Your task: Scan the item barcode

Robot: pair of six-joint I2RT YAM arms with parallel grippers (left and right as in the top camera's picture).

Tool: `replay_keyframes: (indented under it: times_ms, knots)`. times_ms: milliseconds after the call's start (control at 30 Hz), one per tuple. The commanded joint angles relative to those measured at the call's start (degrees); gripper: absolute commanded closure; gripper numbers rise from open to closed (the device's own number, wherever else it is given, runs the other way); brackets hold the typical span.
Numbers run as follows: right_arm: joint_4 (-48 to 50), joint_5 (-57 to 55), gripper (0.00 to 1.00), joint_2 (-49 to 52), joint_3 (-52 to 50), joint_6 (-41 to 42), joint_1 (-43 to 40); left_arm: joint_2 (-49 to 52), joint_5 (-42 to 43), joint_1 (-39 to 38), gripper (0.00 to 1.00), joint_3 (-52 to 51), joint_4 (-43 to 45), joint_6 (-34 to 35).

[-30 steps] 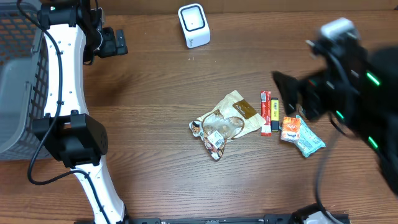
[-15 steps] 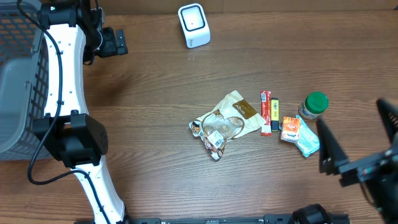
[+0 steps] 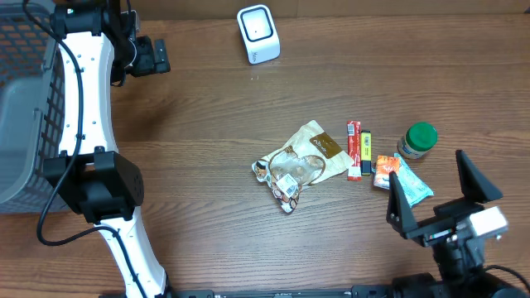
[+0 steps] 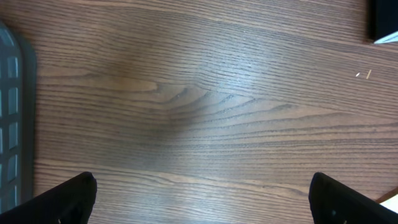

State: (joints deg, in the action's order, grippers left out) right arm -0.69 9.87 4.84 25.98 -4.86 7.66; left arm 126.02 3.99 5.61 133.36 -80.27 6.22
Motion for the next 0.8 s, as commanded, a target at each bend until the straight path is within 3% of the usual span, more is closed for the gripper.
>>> replay_keyframes:
  times_ms: [0, 133, 333, 567, 767]
  knots:
    - [7.3, 1.7, 0.0, -3.3, -7.7, 4.8, -0.7, -0.4, -0.4, -0.4, 0.0, -0.2, 0.0, -0.5]
    - [15.4, 0.0, 0.0, -4.7, -16.2, 10.3, -0.7, -0.4, -0.4, -0.4, 0.0, -0.2, 0.0, -0.5]
    - [18.8, -4.9, 0.0, -4.7, -25.3, 18.8, -0.7, -0.4, -0.4, -0.4, 0.0, -0.2, 0.0, -0.5]
    - [10.4, -6.0, 0.0, -4.7, -25.5, 18.4, -0.7, -0.4, -0.4, -0.4, 0.0, -0.2, 0.0, -0.5]
    - [-3.9, -6.2, 0.0, -4.7, -25.5, 18.4, -0.7, -0.4, -0.4, -0.4, 0.0, -0.2, 0.0, -0.5]
